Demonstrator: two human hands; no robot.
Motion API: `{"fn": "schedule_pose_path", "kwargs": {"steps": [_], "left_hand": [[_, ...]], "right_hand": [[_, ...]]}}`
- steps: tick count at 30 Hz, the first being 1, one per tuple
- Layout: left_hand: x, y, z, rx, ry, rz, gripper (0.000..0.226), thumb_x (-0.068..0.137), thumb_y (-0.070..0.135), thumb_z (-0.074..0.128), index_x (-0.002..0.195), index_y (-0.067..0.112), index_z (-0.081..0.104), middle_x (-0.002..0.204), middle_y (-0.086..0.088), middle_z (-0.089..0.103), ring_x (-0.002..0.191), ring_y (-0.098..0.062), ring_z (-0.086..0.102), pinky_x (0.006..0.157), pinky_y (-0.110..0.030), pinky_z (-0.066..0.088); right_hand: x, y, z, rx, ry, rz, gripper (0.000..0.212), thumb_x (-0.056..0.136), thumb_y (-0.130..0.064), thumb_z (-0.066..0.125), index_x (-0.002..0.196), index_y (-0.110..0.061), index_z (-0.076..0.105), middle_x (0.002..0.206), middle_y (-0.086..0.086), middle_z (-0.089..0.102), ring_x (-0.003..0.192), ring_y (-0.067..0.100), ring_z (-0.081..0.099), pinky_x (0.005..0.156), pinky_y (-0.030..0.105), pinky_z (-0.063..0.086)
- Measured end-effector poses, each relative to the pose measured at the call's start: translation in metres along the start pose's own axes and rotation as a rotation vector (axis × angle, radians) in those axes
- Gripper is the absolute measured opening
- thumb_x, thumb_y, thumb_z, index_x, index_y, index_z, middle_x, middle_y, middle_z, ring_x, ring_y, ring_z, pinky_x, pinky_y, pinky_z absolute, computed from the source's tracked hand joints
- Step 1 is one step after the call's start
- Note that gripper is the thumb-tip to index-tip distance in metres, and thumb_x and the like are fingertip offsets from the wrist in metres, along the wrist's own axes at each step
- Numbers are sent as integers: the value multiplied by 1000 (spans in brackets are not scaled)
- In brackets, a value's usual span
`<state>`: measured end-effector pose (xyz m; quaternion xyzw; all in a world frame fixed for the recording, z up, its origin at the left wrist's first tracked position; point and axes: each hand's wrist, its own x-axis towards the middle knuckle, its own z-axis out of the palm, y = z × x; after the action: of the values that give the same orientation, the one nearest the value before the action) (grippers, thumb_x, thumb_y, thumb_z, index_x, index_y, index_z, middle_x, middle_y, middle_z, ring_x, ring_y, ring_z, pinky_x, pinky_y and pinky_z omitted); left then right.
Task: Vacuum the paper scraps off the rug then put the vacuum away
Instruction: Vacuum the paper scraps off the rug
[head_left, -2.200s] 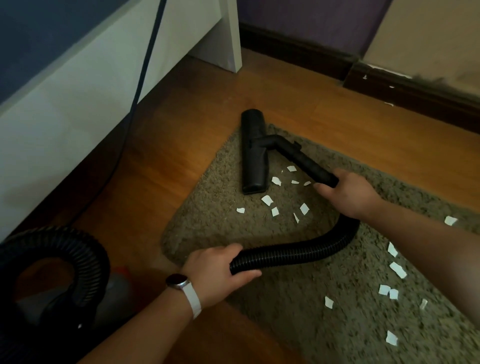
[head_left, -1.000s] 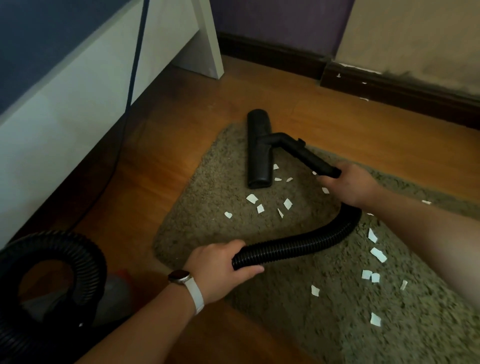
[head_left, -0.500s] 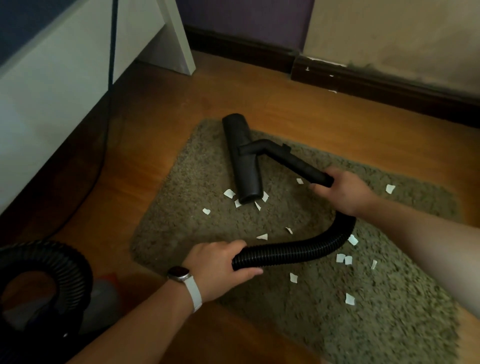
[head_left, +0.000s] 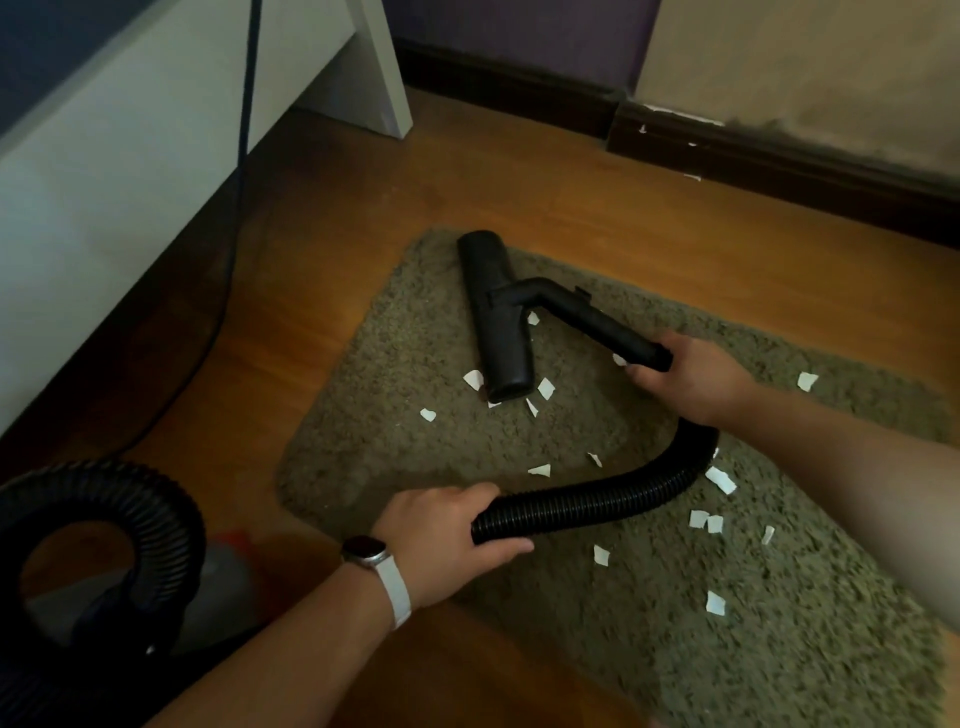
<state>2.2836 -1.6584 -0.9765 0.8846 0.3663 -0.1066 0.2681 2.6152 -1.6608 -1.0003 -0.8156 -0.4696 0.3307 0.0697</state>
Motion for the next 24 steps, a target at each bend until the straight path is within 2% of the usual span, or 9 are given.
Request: {"fn": "schedule_pose_path", "kwargs": {"steps": [4, 9, 13, 16, 18, 24], "left_hand": [[2, 6, 3, 19, -12, 39, 54, 82, 78, 41, 114, 35, 53, 87, 16, 58, 79, -2, 57, 70, -25, 51], [4, 12, 6, 44, -17, 47, 57, 81, 80, 38, 113, 36, 52, 85, 16, 56, 78, -3, 56, 71, -26, 50], [5, 14, 3, 51, 12, 45, 56, 82, 80, 40, 114, 36, 53, 82, 18, 51, 78, -3, 55, 68, -24, 47], [3, 14, 4, 56, 8, 42, 56, 82, 80, 39, 115, 36, 52, 86, 17, 56, 80, -3, 57, 69, -24, 48], [3, 13, 6, 67, -2, 35, 58, 81, 81, 37, 113, 36, 51, 89, 15, 59, 80, -5, 58, 71, -26, 50], [5, 17, 9, 88, 20, 35, 57, 80, 83, 35, 111, 37, 50, 87, 13, 60, 79, -7, 59, 67, -26, 47]], "right_hand": [[-16, 22, 2, 58, -3, 42, 29, 97, -45, 58, 117, -26, 47, 88, 4, 63, 72, 20, 63, 62, 35, 50], [-19, 30, 3, 58, 20, 15, 23, 98, -42, 57, 113, -29, 45, 83, 4, 63, 66, 22, 63, 51, 31, 45], [-10, 23, 7, -99, 44, 28, 22, 98, -37, 56, 111, -21, 48, 80, 4, 59, 64, 21, 60, 51, 32, 47], [-5, 19, 16, -235, 76, 53, 27, 98, -37, 53, 115, -18, 44, 81, 4, 56, 64, 22, 58, 49, 31, 45], [-3, 16, 20, -274, 77, 82, 26, 98, -38, 52, 110, -19, 39, 80, 3, 54, 63, 21, 57, 47, 30, 43], [2, 26, 11, -102, 41, 20, 24, 95, -38, 61, 108, -21, 49, 80, 4, 59, 65, 23, 61, 55, 36, 50]]}}
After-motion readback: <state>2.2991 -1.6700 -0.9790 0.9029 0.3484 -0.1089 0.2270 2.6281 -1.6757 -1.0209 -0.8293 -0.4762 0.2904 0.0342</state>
